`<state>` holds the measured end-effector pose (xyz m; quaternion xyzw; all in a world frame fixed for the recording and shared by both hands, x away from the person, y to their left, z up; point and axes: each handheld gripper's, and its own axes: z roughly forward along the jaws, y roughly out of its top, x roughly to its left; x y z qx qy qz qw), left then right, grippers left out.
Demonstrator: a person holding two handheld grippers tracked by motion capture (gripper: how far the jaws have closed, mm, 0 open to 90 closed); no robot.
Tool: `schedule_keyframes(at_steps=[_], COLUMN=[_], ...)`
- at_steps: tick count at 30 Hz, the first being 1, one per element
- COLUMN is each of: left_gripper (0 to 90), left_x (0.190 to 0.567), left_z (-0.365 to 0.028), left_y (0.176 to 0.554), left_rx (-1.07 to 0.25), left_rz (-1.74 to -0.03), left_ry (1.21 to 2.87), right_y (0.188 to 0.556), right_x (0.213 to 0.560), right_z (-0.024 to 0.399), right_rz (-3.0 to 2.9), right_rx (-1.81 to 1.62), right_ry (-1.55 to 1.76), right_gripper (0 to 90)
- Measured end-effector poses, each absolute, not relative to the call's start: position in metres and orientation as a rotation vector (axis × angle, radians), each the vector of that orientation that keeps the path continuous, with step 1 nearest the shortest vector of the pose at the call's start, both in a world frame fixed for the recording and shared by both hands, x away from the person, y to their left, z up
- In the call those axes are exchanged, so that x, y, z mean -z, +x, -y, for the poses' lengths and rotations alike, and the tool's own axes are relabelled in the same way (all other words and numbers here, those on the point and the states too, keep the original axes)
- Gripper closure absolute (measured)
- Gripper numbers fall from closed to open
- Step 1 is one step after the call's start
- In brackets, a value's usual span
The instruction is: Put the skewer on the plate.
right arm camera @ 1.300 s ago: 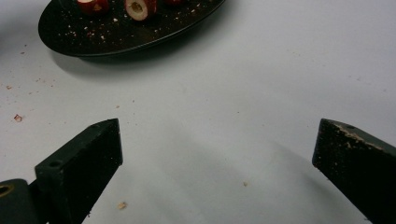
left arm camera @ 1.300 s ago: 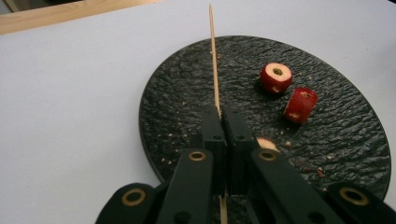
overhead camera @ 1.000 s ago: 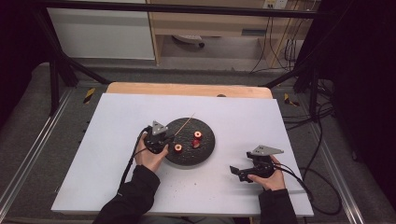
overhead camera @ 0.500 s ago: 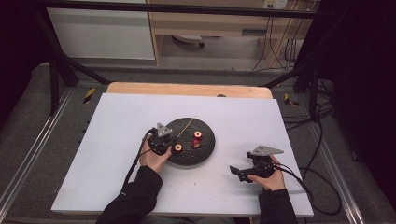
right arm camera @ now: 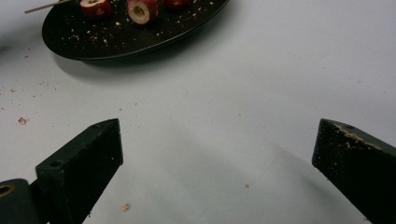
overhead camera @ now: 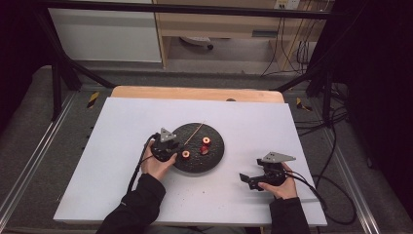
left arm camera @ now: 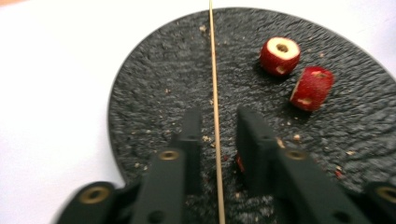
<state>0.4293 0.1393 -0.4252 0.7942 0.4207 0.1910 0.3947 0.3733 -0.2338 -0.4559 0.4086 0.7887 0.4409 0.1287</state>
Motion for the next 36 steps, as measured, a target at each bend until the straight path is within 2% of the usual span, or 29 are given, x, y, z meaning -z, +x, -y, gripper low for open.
schedule_keyframes(at_steps=[6,11,23,27,36], left_gripper=[52.3,39.1,11.3,7.7,7.2], left_x=[0.41,0.406,0.427,0.434,0.447], left_z=[-0.162,-0.186,-0.25,-0.264,-0.275], left_y=[0.418,0.408,0.379,0.369,0.355], left_rx=[-0.478,-0.46,-0.484,-0.483,-0.474], left_rz=[-1.041,-1.021,-0.996,-1.0,-0.989], left_ry=[1.966,2.015,2.061,2.048,2.03], right_y=[0.373,0.373,0.372,0.372,0.371], right_x=[0.456,0.456,0.454,0.455,0.457], right_z=[0.234,0.234,0.235,0.235,0.234], right_rz=[-2.292,-2.294,-2.308,-2.321,-2.342], right_rx=[-1.278,-1.282,-1.282,-1.272,-1.253], right_ry=[1.191,1.2,1.209,1.198,1.195], right_gripper=[2.3,2.2,1.8,1.6,1.4])
